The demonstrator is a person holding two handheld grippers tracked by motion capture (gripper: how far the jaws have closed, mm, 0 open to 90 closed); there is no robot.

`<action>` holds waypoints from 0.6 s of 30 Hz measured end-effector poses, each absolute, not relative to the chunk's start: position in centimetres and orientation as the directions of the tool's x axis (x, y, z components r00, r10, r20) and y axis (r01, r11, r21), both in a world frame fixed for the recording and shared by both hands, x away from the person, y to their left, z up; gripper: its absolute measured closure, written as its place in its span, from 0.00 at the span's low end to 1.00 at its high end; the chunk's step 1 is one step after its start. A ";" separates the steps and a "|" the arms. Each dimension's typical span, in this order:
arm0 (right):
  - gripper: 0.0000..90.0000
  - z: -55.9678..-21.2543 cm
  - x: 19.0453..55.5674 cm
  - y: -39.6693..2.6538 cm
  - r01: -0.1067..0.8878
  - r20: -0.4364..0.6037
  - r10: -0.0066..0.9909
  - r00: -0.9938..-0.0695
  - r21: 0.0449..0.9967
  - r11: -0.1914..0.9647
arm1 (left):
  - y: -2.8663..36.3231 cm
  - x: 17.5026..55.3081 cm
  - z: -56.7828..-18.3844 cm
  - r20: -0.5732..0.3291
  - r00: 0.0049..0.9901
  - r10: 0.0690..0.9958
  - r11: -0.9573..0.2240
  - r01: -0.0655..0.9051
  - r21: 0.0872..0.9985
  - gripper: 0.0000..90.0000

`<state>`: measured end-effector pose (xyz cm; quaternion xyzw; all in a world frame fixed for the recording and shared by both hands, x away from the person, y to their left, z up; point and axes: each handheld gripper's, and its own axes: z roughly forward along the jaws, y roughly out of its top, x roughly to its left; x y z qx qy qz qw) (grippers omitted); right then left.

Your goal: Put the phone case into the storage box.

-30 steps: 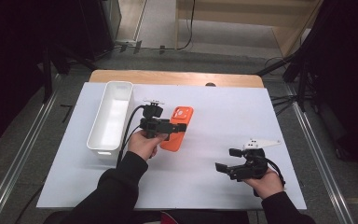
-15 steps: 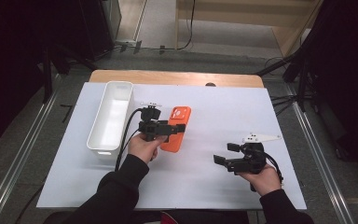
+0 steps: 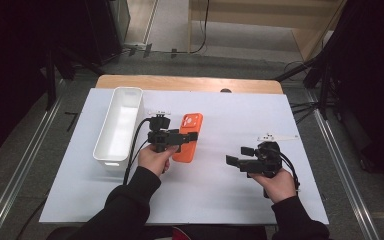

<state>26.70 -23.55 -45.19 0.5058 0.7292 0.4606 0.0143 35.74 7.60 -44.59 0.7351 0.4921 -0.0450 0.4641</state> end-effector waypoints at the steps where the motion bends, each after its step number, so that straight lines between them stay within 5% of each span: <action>1: 0.17 -45.1 26.8 -23.5 0.729 0.453 0.747 -0.486 0.682 0.062 | 7.6 35.7 -44.6 -0.521 0.511 0.683 -0.083 0.764 0.640 0.16; 18: 0.17 -43.9 28.7 -23.1 0.755 0.494 0.736 -0.463 0.655 0.035 | 7.2 35.2 -44.8 -0.507 0.514 0.692 -0.075 0.750 0.658 0.16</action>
